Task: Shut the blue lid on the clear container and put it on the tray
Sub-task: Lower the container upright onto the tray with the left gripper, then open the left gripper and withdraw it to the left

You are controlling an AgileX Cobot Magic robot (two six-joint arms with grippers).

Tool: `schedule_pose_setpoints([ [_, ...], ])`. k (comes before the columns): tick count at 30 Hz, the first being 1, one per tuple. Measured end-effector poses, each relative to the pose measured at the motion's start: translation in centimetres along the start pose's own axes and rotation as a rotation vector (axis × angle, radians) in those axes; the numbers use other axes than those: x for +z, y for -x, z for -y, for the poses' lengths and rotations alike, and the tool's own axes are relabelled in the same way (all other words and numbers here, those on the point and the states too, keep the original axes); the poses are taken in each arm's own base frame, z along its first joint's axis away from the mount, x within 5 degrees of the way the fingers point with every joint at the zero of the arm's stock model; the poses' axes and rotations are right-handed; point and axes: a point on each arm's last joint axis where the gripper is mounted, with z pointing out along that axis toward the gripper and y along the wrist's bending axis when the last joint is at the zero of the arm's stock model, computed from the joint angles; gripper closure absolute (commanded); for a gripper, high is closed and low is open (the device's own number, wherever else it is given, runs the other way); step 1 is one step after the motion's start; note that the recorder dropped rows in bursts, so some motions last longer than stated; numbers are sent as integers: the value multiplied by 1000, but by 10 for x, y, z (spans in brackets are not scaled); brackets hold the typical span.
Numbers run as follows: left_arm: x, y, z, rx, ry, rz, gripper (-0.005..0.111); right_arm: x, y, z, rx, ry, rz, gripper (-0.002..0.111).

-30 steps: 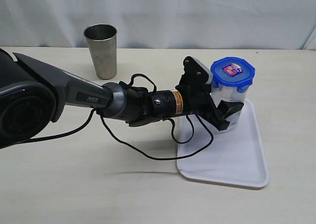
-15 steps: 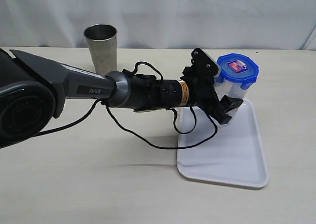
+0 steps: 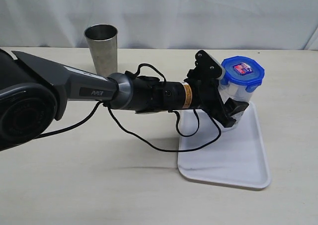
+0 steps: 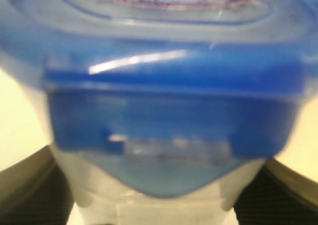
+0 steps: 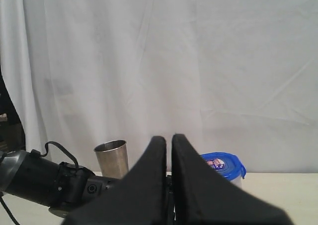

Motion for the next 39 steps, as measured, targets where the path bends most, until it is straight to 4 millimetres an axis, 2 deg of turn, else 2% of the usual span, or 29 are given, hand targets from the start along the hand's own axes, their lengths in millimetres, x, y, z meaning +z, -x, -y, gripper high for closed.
schedule_pose_setpoints([
  [3, 0, 0, 0, 0, 0, 0, 28, 0, 0, 0, 0, 0, 0, 104],
  [5, 0, 0, 0, 0, 0, 0, 21, 0, 0, 0, 0, 0, 0, 104],
  [16, 0, 0, 0, 7, -1, -6, 20, 0, 0, 0, 0, 0, 0, 104],
  [20, -3, 2, 0, 39, 5, -57, 20, 0, 0, 0, 0, 0, 0, 104],
  [30, -13, 15, 4, 67, -32, -113, 21, 0, 0, 0, 0, 0, 0, 104],
  [39, -39, 13, -6, 47, 3, -152, 21, 0, -1, 0, 0, 1, -6, 104],
])
